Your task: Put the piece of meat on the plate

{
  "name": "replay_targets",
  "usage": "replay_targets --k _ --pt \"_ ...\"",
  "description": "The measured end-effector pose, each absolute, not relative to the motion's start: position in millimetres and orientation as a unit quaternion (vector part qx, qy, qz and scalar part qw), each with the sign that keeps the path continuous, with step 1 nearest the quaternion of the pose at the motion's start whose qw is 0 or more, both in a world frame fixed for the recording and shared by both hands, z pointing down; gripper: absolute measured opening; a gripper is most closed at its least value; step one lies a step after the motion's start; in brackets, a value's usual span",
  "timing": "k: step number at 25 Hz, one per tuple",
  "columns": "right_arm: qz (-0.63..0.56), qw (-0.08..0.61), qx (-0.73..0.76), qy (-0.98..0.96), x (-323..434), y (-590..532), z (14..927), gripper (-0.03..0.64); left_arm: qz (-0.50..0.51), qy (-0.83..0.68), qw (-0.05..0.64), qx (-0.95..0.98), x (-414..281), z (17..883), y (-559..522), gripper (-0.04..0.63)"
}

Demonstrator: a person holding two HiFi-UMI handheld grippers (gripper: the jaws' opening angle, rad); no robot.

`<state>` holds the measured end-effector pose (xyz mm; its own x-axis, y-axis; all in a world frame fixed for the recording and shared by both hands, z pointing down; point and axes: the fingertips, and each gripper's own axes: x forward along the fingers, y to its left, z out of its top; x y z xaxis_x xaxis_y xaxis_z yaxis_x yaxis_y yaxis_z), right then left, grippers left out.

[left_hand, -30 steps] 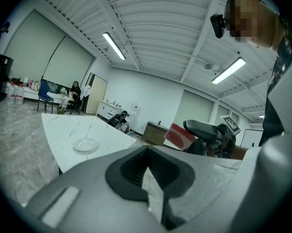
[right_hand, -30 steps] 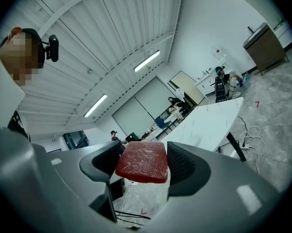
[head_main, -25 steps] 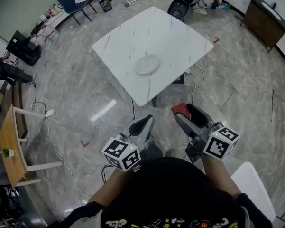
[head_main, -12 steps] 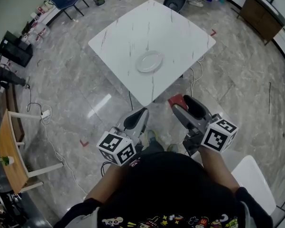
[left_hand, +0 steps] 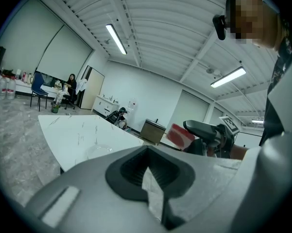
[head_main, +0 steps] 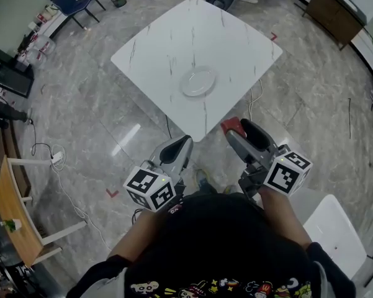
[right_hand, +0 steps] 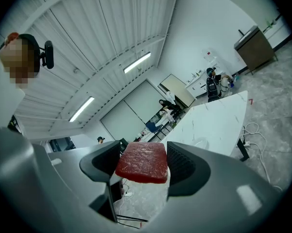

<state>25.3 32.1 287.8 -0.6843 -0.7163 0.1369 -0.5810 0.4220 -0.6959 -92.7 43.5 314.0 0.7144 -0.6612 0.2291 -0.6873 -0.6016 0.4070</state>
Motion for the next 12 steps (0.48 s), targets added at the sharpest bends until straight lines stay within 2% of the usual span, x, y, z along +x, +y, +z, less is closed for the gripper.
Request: replay_targets --k 12 --pt "-0.388 0.108 -0.402 0.822 20 -2 300 0.325 0.043 -0.381 0.243 0.891 -119 324 11 0.000"
